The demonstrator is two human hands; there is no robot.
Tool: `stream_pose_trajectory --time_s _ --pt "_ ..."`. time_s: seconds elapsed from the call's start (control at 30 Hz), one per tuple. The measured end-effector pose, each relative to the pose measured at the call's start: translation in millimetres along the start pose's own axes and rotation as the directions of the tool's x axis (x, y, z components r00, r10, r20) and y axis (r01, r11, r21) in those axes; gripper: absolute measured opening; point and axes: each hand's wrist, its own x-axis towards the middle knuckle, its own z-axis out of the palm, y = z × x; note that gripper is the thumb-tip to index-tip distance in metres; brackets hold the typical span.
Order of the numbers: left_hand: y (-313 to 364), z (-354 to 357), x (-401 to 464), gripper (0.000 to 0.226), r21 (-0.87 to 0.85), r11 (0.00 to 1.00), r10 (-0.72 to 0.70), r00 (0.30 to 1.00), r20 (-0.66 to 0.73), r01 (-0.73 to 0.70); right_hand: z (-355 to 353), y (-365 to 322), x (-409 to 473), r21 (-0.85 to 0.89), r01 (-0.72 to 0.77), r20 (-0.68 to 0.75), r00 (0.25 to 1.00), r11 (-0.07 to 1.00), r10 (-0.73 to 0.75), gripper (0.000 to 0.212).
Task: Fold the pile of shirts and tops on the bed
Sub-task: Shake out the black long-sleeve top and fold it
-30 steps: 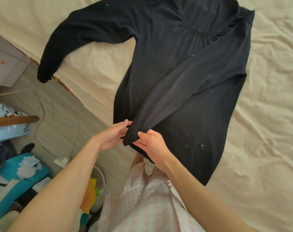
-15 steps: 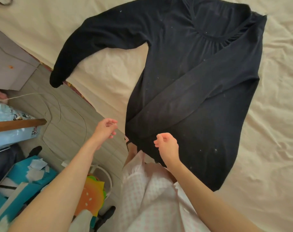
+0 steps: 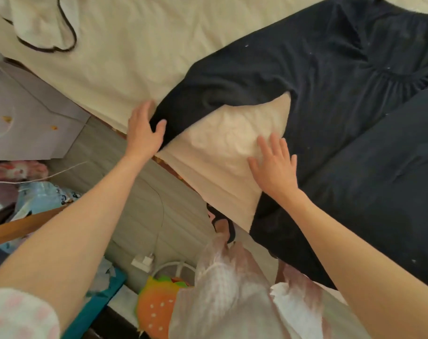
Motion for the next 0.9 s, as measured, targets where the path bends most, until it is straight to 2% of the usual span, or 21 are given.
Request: stream_pose_trajectory --time_s 0.1,0.13,0.2,0.27,0.37,0.43,0.5,0.57,0.67,0.77,0.9 --pt "14.3 -2.2 22.4 0.049 -0.193 0.978 -0.068 0.996 0.065 0.080 -0.2 -0.8 4.8 -0.025 -0.026 0.040 0.999 0.999 0.027 0.053" --pt "17.6 -3.4 23.5 0.044 -0.209 0.973 -0.082 0.993 0.082 0.097 -4.3 -2.0 3.7 -0.024 -0.026 0.044 0.999 0.999 0.027 0.051" --pt "26.0 -6.2 13.3 0.033 -0.091 0.996 -0.012 0.996 0.086 0.020 -14.5 -6.6 1.6 0.040 -0.044 0.032 0.999 0.998 0.043 0.045" --pt "32.4 -3.3 -8.8 0.031 0.057 0.988 0.138 0.986 0.096 -0.143 -25.0 -15.8 1.5 0.194 -0.127 -0.007 0.991 0.973 0.131 0.040" --pt "35.7 12.1 -48.8 0.033 0.114 0.943 0.271 0.922 0.278 -0.312 -36.2 -35.2 1.2 0.473 -0.262 0.012 0.957 0.841 0.291 0.041" --pt "34.1 16.7 -58.7 0.031 0.104 0.944 0.271 0.915 0.299 -0.314 -38.3 -48.1 0.7 0.570 -0.248 0.015 0.956 0.783 0.292 0.040" --pt "35.0 11.1 -49.7 0.030 0.073 0.964 0.237 0.950 0.204 -0.257 -36.0 -60.0 2.8 0.626 -0.200 0.021 0.970 0.754 0.240 0.039" --pt "38.2 7.4 -31.0 0.033 0.054 0.962 0.258 0.955 0.148 -0.268 -31.1 -70.7 7.5 0.699 -0.171 0.057 0.981 0.694 0.185 0.039" --pt "51.8 10.9 -6.5 0.039 0.040 0.946 0.304 0.923 0.234 -0.322 -24.9 -83.9 16.4 0.773 -0.191 0.121 0.981 0.605 0.155 0.041" --pt "65.4 24.7 -8.1 0.042 0.082 0.921 0.340 0.887 0.311 -0.382 -19.5 -88.2 19.8 0.826 -0.239 0.127 0.961 0.511 0.245 0.039" --pt "54.2 41.4 -31.0 0.041 0.183 0.916 0.301 0.914 0.272 -0.357 -18.0 -78.1 14.5 0.854 -0.319 0.155 0.910 0.410 0.385 0.038"
